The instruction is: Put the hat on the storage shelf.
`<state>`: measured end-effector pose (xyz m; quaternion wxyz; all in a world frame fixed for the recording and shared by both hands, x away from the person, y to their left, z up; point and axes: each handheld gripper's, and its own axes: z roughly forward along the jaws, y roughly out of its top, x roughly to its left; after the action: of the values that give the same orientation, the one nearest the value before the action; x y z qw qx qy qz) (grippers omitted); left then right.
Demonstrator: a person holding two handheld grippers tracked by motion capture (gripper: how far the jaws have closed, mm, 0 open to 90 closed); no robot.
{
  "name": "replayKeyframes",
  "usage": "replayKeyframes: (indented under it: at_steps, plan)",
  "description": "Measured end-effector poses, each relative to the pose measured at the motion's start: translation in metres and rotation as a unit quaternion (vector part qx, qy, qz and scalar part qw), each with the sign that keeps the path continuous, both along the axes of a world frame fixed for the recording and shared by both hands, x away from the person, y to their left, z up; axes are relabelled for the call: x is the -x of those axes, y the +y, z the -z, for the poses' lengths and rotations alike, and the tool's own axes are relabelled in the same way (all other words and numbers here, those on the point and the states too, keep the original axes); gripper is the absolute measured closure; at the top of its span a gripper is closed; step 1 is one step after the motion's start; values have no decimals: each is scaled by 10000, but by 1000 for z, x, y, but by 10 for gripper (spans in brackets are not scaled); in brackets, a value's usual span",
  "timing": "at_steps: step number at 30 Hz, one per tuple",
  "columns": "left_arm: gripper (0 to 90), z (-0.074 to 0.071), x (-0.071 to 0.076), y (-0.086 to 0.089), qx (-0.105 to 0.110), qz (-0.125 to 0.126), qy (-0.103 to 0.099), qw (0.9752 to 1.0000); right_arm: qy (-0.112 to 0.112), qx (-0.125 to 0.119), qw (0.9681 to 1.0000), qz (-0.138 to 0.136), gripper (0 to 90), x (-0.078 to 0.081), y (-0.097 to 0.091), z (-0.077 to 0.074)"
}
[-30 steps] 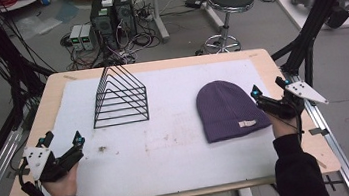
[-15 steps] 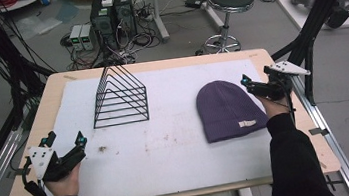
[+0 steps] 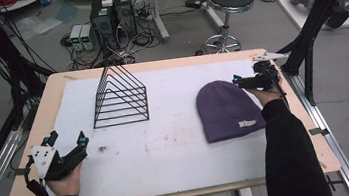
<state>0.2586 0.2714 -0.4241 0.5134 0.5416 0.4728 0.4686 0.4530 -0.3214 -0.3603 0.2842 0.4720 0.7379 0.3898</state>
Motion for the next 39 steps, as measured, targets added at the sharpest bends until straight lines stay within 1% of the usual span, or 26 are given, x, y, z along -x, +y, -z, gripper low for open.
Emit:
replayKeyframes:
  at_steps: [1,2,3,4,5,6,7,8,10,14,15,17,18,19,20,21,23,24,25,27,28,29,31,36,37,39]
  plan:
    - [169,0,0,0,0,1,10,10000,69,51,10000,-17,104,-4,1,2]
    - [170,0,0,0,16,-2,9,10000,130,45,9999,-55,104,-8,2,6]
    - [169,1,0,0,20,5,15,10000,240,17,9997,-59,104,-11,3,9]
    - [170,1,-1,0,20,16,23,10000,490,-7,9988,-88,104,-19,4,19]
    - [170,2,-2,0,12,30,48,10000,602,54,9981,-131,104,-23,5,24]
    - [170,2,-3,0,28,49,76,10000,602,54,9981,-131,104,-23,5,24]
    - [170,3,-4,0,57,69,94,9999,788,230,9965,-177,104,-29,9,34]
    - [170,3,-5,0,64,95,112,9999,788,230,9965,-177,104,-29,9,34]
    - [170,3,-5,-2,66,107,97,9999,953,412,9945,-152,104,-35,12,44]
    - [171,3,-4,-4,5,163,137,9998,1022,385,9939,-146,104,-41,10,50]
    - [172,4,-4,-4,15,164,151,9998,1086,372,9933,-120,104,-42,10,52]
    - [172,4,-4,-5,49,179,162,9997,1087,340,9935,-64,104,-45,10,55]
    - [172,4,-3,-5,38,180,167,9997,1179,235,9927,-112,104,-48,11,60]
    - [172,3,-2,-5,28,179,155,9997,1179,235,9927,-112,104,-48,11,60]
    - [172,3,-2,-6,28,184,149,9997,1260,338,9913,-195,105,-49,14,64]
    - [173,3,-2,-5,23,182,154,9997,1286,429,9905,-235,104,-50,14,67]
    - [173,4,-1,-5,30,170,170,9997,1404,600,9880,-232,104,-52,16,72]
    - [173,5,-1,-4,35,148,180,9997,1404,600,9880,-232,104,-52,16,72]
    - [173,5,-1,-4,39,124,191,9997,1478,624,9868,-234,104,-54,15,74]
    - [173,6,-1,-2,59,97,208,9997,1602,438,9858,-258,105,-56,14,77]
    - [173,6,0,-1,92,88,207,9997,1637,377,9854,-293,120,-57,13,78]
    - [173,6,0,-1,112,80,209,9997,1694,307,9843,-385,164,-58,13,78]
    - [173,6,1,0,116,75,185,9997,1723,299,9831,-546,223,-57,15,77]
    - [175,6,1,-2,80,106,177,9998,1989,296,9778,-585,358,-59,17,71]
    - [175,6,0,-3,73,119,174,9998,2035,294,9769,-584,409,-60,18,70]
    - [175,6,0,-4,47,143,180,9997,2084,279,9753,-673,536,-59,18,68]
